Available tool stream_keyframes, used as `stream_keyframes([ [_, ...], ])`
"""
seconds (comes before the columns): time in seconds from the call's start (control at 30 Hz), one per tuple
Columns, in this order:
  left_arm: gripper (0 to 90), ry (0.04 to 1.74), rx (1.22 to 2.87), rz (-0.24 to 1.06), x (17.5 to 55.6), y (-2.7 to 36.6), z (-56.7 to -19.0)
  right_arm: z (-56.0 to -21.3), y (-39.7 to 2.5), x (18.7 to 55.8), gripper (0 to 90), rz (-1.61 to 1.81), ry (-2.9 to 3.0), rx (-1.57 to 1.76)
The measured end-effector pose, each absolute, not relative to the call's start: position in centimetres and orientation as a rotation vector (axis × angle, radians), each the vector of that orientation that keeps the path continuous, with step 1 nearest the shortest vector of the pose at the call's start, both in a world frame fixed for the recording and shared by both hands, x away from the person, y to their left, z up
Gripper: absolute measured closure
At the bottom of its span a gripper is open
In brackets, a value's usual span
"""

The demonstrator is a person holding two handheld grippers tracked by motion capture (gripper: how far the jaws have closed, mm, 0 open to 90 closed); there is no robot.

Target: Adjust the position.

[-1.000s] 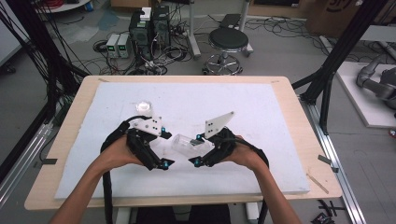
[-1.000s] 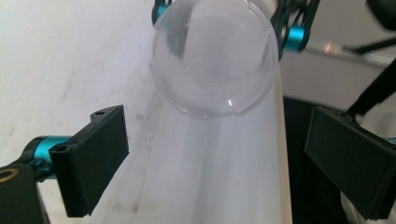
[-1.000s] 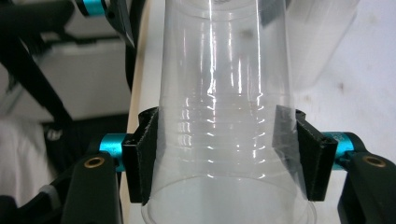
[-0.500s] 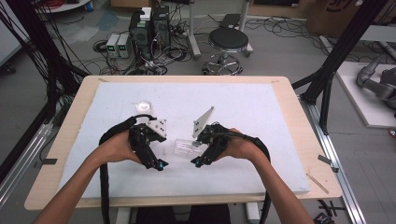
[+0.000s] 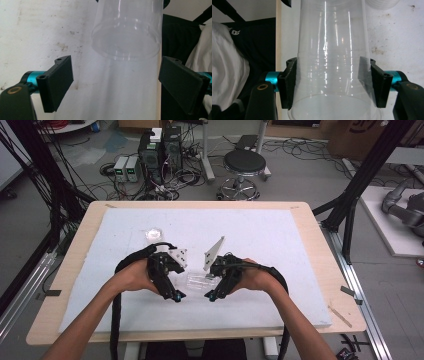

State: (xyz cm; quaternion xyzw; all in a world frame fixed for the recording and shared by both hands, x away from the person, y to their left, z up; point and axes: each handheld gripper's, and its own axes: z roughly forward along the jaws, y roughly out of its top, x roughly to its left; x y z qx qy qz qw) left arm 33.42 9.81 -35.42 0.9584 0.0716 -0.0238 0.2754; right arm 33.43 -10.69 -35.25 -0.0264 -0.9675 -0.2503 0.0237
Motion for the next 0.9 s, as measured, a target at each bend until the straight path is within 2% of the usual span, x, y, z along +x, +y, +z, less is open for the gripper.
stream_keyframes([
  [0.3,24.2,0.134,2.58,-0.13,33.6,9.0,-35.3,-35.4,-10.3,33.3,34.9,-0.761,-2.988,-0.065],
  [0.6,31.3,0.121,2.566,-0.139,33.8,8.6,-35.3,-35.5,-10.2,33.3,35.0,-0.759,-2.99,-0.053],
  [0.77,40.1,0.11,2.56,-0.146,33.7,8.5,-35.4,-35.6,-10.0,33.3,35.0,-0.758,-2.986,-0.053],
  [0.9,41.5,0.11,2.564,-0.137,33.7,8.5,-35.4,-35.6,-10.0,33.3,35.0,-0.757,-2.995,-0.049],
])
